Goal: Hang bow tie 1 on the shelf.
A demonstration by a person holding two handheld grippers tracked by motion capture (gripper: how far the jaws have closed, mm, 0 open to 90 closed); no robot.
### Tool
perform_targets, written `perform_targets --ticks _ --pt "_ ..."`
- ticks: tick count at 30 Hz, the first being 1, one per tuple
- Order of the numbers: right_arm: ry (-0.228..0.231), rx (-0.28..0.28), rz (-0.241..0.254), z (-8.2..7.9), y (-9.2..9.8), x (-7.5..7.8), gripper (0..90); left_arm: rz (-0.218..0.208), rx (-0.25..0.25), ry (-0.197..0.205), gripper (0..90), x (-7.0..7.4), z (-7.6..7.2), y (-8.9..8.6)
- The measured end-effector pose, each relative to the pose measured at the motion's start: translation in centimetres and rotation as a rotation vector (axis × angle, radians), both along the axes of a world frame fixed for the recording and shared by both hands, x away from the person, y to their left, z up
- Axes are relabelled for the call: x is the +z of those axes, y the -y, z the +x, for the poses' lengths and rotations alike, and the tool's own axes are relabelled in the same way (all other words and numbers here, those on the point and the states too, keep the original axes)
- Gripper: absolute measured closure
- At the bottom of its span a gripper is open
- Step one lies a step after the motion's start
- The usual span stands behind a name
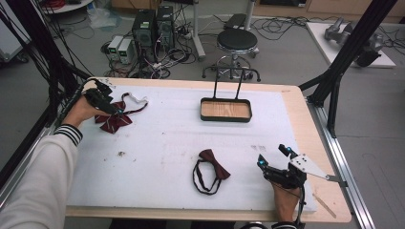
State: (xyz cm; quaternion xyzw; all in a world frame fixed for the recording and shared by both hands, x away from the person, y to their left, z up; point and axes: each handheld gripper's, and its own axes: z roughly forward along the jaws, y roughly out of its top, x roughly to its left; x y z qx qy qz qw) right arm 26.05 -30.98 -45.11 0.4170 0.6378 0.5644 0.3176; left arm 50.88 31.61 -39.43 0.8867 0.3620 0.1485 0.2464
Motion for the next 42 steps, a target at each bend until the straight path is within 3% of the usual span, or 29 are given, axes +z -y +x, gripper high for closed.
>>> perform_targets --ticks 7,27,35,42 --pt "0.002 0.000 0.004 -0.1 0.0 0.0 9.3 0.052 -0.013 -0.045 23.1 -1.1 0.3 0.7" --pt "0.001 -0.001 0.008 0.0 0.1 0.0 9.3 0.045 -0.002 -0.093 39.3 -1.7 0.6 0.6" --pt "0.000 -0.001 0.008 0.0 0.1 0.0 9.3 0.046 0.006 -0.121 52.6 -1.8 0.7 0.5" --pt "0.001 -0.001 0.008 0.0 0.1 0.0 9.3 0.035 0.049 -0.145 57.9 -1.9 0.8 0.6"
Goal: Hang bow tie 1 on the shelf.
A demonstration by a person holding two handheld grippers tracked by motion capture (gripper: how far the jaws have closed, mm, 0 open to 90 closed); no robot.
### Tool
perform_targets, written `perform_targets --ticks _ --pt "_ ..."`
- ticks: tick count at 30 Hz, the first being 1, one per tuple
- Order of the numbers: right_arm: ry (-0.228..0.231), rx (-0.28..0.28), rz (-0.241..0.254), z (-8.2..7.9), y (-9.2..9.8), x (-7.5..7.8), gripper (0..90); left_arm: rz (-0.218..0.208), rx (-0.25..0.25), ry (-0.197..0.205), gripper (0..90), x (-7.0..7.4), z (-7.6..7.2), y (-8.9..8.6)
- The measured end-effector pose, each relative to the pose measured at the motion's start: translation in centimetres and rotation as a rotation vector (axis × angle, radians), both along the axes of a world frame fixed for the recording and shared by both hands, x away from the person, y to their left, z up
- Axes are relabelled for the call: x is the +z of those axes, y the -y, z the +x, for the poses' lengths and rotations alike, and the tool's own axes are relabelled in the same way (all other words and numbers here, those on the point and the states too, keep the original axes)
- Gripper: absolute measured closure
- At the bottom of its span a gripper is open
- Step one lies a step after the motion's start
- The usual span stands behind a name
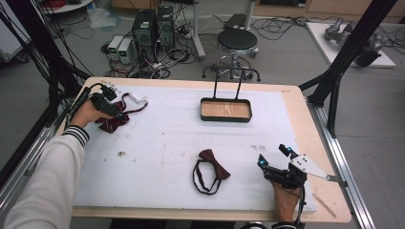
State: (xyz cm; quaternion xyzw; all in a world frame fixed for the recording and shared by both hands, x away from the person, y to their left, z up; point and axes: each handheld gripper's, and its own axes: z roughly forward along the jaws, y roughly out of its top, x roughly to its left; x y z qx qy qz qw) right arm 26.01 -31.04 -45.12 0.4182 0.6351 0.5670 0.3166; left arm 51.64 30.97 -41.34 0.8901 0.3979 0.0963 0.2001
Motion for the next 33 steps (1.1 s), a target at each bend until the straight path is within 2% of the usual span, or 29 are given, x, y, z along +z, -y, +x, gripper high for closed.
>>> perform_targets --ticks 7,17,27,33 --pt "-0.001 0.001 0.003 -0.01 0.02 0.00 9.3 -0.004 0.019 -0.005 64.9 0.06 -0.11 0.01" --pt "0.001 0.001 0.008 -0.01 0.05 0.00 9.3 0.006 0.022 0.000 68.7 0.16 -0.23 0.17" --pt "0.002 0.001 0.007 -0.01 0.06 0.00 9.3 -0.013 0.026 0.027 69.6 0.19 -0.63 0.03" --pt "0.001 0.002 0.008 -0.02 0.05 0.00 9.3 -0.030 0.028 0.059 69.6 0.61 -0.95 0.02"
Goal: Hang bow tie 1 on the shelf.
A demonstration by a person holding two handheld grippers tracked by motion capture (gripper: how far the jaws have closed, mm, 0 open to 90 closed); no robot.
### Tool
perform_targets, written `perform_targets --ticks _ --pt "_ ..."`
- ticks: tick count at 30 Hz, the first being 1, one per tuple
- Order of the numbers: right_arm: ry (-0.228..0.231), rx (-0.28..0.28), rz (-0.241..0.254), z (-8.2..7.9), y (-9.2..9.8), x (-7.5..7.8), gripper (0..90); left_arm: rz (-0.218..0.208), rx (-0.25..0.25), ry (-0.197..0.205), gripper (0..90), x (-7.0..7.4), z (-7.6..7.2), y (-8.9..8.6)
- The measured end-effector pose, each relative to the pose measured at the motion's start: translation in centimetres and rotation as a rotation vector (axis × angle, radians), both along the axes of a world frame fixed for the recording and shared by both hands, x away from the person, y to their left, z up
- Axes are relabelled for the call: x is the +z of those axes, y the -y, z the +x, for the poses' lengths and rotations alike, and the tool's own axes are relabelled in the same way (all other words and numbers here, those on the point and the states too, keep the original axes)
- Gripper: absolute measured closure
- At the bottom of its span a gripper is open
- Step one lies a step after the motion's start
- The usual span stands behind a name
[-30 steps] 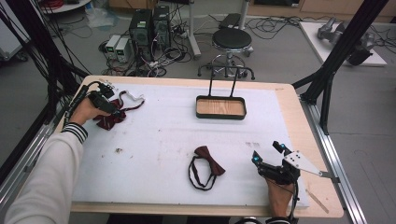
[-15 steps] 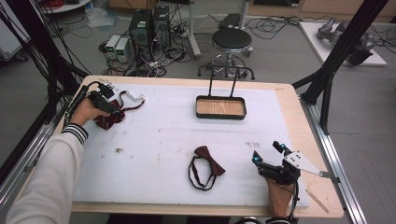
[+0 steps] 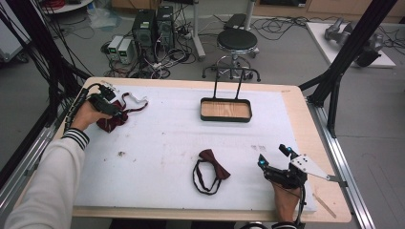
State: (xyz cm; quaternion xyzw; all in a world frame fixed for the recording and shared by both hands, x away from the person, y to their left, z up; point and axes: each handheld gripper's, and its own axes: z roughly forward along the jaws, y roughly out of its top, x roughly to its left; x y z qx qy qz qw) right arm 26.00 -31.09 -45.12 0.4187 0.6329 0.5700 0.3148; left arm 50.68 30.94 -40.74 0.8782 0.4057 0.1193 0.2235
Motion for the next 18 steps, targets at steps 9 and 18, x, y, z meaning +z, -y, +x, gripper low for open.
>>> perform_targets --ticks 9,18 --pt "0.001 0.002 0.001 0.0 0.0 0.0 9.3 -0.037 0.007 0.097 69.6 1.4 -1.1 0.1" --pt "0.012 0.003 0.000 -0.1 0.1 0.0 9.2 -0.072 -0.012 0.201 69.6 2.9 -2.6 0.9"
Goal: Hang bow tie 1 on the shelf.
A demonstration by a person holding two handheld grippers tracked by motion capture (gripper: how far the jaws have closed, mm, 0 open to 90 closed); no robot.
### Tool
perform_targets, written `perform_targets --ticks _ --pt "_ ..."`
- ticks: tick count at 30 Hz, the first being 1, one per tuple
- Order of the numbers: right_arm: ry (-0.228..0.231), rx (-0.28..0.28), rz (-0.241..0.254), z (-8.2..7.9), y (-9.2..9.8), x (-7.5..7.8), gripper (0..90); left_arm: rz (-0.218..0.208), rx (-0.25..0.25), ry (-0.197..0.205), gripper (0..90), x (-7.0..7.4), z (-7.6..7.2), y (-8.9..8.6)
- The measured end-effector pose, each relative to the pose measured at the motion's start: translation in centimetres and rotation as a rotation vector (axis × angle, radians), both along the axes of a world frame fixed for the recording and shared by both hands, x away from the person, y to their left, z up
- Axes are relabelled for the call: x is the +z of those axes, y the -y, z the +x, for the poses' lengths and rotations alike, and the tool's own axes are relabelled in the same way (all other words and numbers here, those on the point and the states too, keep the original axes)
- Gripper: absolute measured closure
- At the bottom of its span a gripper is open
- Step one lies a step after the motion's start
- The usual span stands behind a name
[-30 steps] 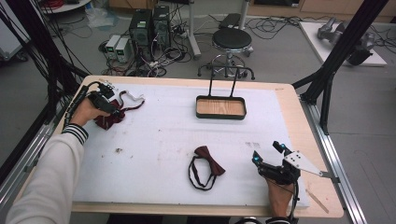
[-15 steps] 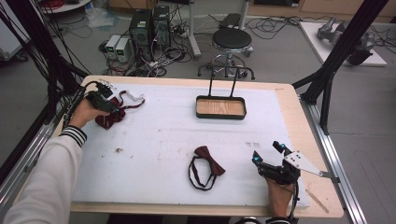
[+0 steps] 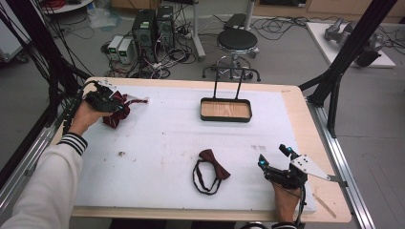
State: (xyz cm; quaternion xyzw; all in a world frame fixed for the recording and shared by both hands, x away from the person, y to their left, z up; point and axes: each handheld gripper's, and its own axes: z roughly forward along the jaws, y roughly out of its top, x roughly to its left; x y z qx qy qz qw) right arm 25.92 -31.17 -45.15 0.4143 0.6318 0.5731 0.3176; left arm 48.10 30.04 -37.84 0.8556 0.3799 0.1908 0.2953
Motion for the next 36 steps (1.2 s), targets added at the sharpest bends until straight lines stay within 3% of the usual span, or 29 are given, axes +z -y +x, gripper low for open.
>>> perform_targets --ticks 10,26,36 --pt "-0.003 0.001 0.010 0.0 0.0 0.0 9.2 -0.045 -0.029 0.097 69.6 1.7 -1.1 0.8" --pt "0.002 0.002 0.009 0.0 0.1 0.0 9.3 -0.125 -0.095 0.186 69.6 3.3 -2.2 3.2" --pt "0.005 0.003 0.012 -0.1 0.1 0.0 9.3 -0.157 -0.144 0.209 69.5 4.2 -2.6 5.6"
